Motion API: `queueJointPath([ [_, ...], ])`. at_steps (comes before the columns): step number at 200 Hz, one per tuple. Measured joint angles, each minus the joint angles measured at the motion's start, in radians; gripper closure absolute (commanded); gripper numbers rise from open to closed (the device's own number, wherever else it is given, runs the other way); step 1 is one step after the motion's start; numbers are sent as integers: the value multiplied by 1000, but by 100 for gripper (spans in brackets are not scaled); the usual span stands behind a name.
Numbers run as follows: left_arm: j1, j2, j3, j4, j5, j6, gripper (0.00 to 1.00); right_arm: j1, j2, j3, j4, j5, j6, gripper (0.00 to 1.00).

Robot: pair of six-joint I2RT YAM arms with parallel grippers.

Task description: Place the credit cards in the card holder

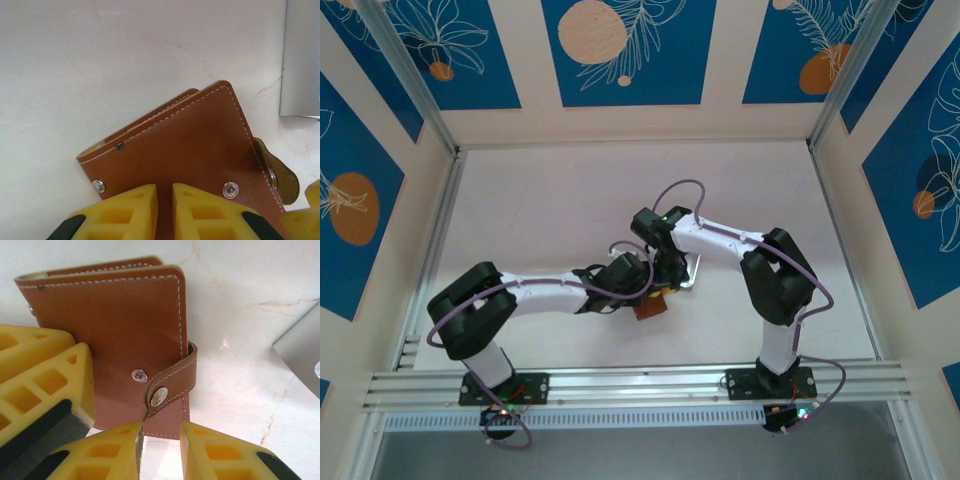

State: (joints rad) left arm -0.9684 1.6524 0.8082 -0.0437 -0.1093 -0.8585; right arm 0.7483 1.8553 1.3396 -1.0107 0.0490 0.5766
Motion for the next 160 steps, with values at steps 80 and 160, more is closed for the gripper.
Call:
queueJointPath([
  [80, 0, 0, -2, 3, 0, 0, 84, -11, 0, 33, 3, -23, 0, 79],
  [160, 0, 0, -2, 3, 0, 0, 84, -11, 20, 35, 3, -19, 4, 82],
])
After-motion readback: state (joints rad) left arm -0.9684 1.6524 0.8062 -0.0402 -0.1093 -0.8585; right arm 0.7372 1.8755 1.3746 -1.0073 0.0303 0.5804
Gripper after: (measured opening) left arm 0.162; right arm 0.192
